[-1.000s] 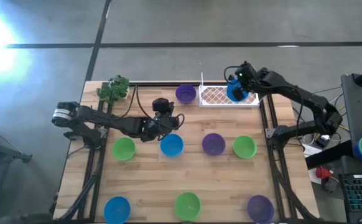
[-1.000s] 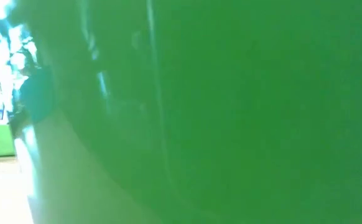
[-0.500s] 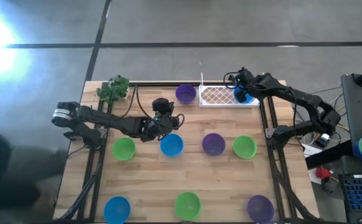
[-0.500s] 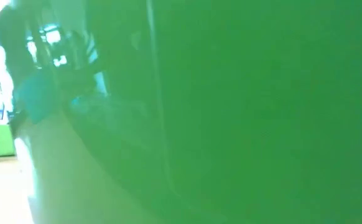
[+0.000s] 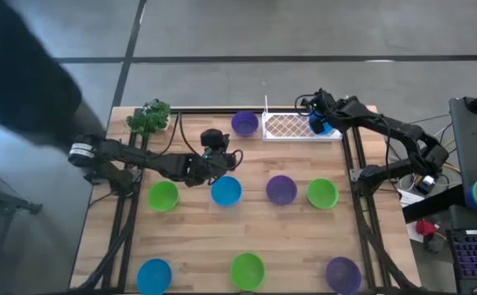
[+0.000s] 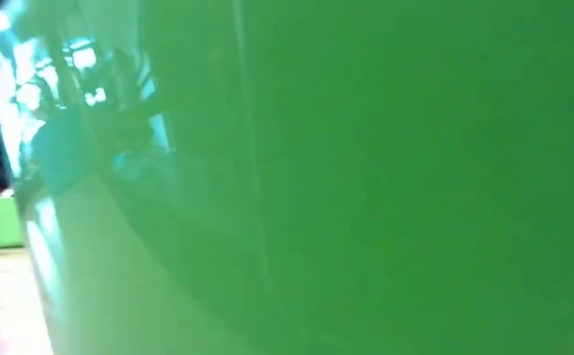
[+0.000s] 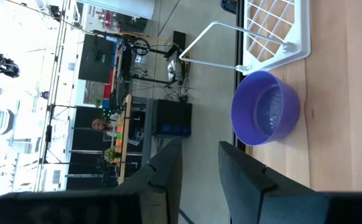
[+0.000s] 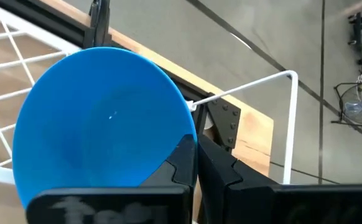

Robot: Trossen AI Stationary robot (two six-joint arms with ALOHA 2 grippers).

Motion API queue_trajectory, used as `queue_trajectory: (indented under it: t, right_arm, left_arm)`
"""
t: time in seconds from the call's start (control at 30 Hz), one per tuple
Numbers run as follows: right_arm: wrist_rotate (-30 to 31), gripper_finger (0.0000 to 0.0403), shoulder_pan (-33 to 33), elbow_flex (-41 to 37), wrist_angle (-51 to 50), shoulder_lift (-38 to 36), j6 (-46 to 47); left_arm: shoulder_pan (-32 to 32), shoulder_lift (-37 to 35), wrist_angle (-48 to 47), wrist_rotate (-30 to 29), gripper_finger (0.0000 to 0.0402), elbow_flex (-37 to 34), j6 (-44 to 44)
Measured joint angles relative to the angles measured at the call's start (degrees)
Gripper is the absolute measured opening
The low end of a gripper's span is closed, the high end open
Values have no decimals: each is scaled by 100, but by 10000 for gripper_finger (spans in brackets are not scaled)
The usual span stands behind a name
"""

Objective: Pick & Place Mini bowls
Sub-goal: Put the top blue bowl on the shelf

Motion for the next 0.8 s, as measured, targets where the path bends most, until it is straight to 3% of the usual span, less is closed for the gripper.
queue_trajectory:
  t: [0.33,0.8]
  right_arm:
    - [-1,8,-15,-342,712,2,-131]
    - [196,8,-40,-486,721,143,-291]
  left_arm:
    - [0,0,-2,0,103,0,-9]
    - [0,0,0,0,103,0,-11]
